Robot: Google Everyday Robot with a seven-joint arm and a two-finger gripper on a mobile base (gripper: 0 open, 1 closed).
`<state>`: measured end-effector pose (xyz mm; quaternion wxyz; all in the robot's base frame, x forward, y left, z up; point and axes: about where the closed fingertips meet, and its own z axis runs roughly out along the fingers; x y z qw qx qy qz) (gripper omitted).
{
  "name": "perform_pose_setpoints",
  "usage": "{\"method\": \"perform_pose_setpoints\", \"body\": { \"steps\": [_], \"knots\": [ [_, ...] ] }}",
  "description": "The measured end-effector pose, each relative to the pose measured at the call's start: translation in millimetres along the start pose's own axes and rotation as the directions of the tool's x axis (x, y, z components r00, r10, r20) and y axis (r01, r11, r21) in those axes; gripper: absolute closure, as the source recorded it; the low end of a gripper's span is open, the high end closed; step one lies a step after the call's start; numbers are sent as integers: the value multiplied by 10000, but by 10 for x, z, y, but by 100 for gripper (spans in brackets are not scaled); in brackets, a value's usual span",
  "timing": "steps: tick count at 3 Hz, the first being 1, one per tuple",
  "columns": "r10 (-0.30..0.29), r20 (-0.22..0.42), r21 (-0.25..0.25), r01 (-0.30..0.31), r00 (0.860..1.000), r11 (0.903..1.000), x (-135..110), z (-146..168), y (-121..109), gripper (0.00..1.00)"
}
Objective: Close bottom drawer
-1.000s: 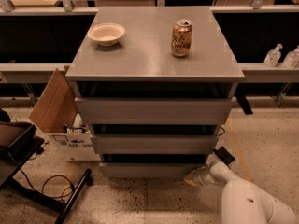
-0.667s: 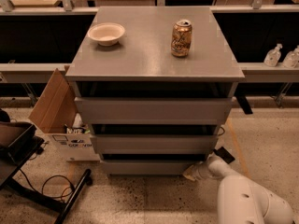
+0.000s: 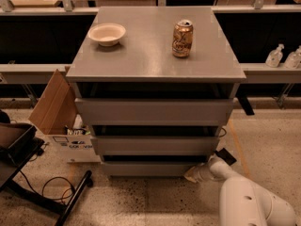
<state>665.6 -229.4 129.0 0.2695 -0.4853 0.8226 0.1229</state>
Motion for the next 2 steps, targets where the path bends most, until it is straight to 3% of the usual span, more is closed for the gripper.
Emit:
{"method": "perform_pose_setpoints", "body": {
  "steps": [1, 2],
  "knots": [
    [0, 0, 0, 0, 10000, 10000, 0, 0, 0, 100],
    [-225, -226, -170, 221, 9995, 9996, 54, -91, 169, 100]
  ]
}}
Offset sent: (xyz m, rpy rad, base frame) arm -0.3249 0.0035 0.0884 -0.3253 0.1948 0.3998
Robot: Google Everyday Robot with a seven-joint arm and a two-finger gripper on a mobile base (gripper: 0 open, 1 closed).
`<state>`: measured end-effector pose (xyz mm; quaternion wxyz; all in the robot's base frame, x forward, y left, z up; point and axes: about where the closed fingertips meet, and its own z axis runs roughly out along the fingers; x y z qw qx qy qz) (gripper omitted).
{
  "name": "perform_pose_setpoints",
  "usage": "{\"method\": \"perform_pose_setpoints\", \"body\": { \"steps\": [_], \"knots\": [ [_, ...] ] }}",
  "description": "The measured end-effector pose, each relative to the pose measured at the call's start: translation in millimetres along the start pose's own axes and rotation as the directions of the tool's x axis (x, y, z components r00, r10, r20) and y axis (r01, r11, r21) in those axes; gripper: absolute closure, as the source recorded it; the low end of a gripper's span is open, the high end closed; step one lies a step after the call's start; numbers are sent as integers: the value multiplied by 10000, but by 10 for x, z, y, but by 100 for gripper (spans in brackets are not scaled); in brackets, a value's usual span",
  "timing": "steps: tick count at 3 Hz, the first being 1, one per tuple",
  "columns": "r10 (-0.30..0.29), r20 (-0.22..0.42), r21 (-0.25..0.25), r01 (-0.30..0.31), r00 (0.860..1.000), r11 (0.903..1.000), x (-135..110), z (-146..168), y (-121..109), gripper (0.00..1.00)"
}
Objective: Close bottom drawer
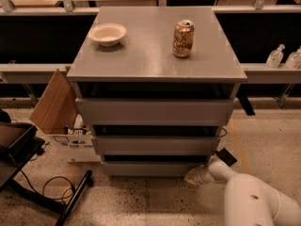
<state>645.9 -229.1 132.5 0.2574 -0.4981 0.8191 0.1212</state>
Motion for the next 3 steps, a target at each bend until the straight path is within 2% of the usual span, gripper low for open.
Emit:
{"method": "perform_pose_setpoints", "body": {
  "steps": [1, 2, 3],
  "knots": [
    [-257, -1188, 1278, 410, 9926, 9910, 451, -807, -319, 100],
    [-868, -2900, 2875, 1733, 9531, 9420, 584, -1832, -918, 100],
    [-1746, -3787, 4383, 3423, 9089, 8311, -324, -2863, -1558, 100]
  ]
}}
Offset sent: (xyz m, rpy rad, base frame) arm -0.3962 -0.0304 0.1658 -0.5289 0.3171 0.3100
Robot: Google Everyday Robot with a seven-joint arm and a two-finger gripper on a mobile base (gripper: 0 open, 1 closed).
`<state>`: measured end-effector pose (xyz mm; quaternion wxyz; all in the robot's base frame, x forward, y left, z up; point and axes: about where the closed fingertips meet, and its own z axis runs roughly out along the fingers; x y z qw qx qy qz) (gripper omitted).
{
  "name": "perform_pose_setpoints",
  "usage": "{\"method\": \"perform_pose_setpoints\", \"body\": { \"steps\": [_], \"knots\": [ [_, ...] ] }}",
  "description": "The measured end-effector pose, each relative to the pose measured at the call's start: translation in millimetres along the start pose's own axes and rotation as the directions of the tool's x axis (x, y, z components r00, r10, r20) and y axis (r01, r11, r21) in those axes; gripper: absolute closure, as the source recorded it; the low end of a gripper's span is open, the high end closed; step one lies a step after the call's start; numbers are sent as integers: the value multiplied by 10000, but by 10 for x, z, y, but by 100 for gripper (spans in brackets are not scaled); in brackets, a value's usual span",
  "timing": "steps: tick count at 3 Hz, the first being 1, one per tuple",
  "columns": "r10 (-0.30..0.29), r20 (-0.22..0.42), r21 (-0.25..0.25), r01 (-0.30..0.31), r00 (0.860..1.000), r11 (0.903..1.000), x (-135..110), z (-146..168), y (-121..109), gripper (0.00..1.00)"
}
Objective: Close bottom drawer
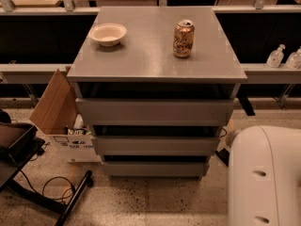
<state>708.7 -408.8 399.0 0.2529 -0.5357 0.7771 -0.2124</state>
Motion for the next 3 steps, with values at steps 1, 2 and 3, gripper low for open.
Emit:
{"method": "perform_pose_setpoints", "body": {
  "steps": [1, 2, 3],
  "knots": [
    [-140, -71, 366, 143, 9999, 9992, 29, -168, -176, 100],
    [-118, -51, 266, 119, 9999, 9996, 20, -126, -114, 100],
    [-292, -130, 21, 292, 9995, 9996, 104, -259, -41, 100]
  ]
}}
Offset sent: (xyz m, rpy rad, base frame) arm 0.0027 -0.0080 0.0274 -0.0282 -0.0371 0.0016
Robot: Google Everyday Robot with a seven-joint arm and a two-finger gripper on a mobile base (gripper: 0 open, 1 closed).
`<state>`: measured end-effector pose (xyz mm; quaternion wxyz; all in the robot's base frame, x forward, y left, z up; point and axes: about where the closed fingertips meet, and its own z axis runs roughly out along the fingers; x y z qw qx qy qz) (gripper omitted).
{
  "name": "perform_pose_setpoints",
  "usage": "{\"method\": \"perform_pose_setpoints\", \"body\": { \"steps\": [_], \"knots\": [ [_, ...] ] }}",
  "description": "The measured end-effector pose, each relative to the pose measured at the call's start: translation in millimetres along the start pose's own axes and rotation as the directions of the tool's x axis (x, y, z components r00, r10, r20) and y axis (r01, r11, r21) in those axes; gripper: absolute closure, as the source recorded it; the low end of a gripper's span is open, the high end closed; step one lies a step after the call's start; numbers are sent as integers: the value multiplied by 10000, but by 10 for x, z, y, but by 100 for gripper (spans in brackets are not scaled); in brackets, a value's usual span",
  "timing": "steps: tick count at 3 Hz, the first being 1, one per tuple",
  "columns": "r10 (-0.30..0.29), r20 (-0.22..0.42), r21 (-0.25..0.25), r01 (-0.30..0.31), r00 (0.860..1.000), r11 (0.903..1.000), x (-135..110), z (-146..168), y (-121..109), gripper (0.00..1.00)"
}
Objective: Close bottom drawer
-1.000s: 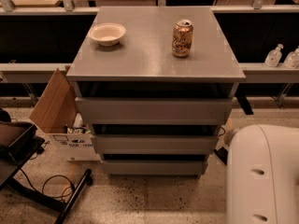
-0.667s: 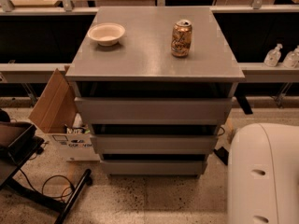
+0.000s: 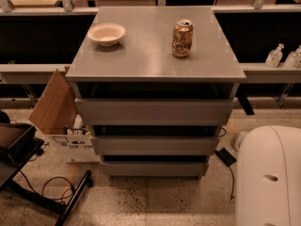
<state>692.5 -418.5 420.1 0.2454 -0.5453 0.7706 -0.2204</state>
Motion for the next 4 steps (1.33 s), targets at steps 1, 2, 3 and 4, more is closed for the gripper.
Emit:
{"method": "perform_pose_setpoints", "body": {
  "steps": [1, 2, 3, 4],
  "knots": [
    [-305, -212, 376, 313, 9993, 9988, 143, -438, -172, 100],
    [-557, -553, 1182, 619, 9969, 9911, 287, -1091, -417, 100],
    [-831, -1028, 2424, 1059, 9912, 9644, 280, -1757, -795, 100],
    [-297, -1170, 2950, 634, 9927, 9534, 461, -2287, -597, 82]
  ]
}}
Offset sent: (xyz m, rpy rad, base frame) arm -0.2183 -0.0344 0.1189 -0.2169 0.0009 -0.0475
